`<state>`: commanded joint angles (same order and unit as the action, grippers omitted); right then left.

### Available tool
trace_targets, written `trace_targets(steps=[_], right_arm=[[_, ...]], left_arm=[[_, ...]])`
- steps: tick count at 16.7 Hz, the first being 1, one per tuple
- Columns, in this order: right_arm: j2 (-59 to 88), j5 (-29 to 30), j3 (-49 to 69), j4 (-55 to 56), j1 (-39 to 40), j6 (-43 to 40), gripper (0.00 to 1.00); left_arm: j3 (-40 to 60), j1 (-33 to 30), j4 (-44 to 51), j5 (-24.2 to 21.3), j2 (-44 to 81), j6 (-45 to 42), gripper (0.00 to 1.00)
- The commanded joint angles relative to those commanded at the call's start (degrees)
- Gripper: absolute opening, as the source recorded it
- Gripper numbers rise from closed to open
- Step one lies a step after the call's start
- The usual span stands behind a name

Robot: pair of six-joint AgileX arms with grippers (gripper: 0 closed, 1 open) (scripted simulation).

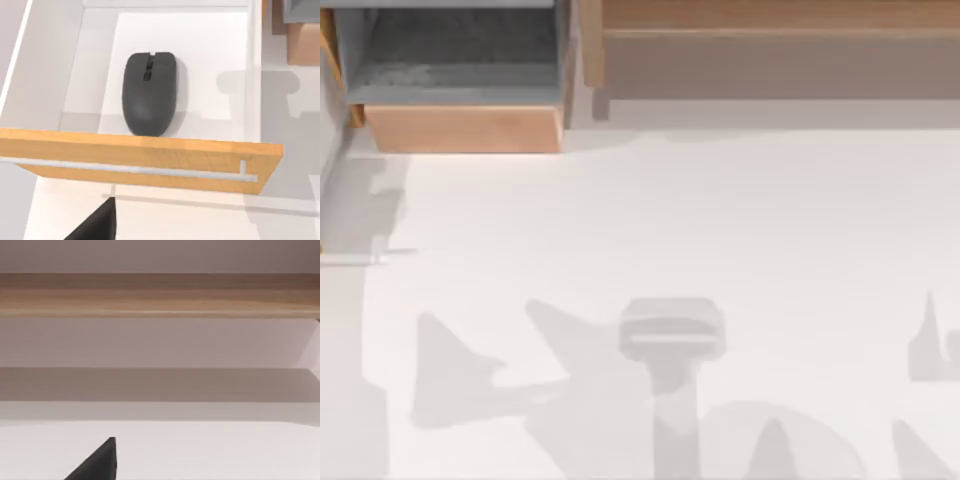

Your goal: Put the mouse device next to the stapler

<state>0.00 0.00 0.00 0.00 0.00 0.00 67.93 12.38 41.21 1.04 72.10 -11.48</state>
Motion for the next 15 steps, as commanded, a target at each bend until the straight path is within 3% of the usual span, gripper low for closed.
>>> trace_targets(steps=[9,15], right_arm=[[0.0,0.0,0.0,0.0,0.0,0.0,1.0],[0.0,0.0,0.0,0.0,0.0,0.0,1.0]], left_arm=[[49.2,6.3,24.8,-1.4,52.4,-4.0,1.0],[69.8,6.9,33.5,-2.7,73.9,-4.9,1.0]])
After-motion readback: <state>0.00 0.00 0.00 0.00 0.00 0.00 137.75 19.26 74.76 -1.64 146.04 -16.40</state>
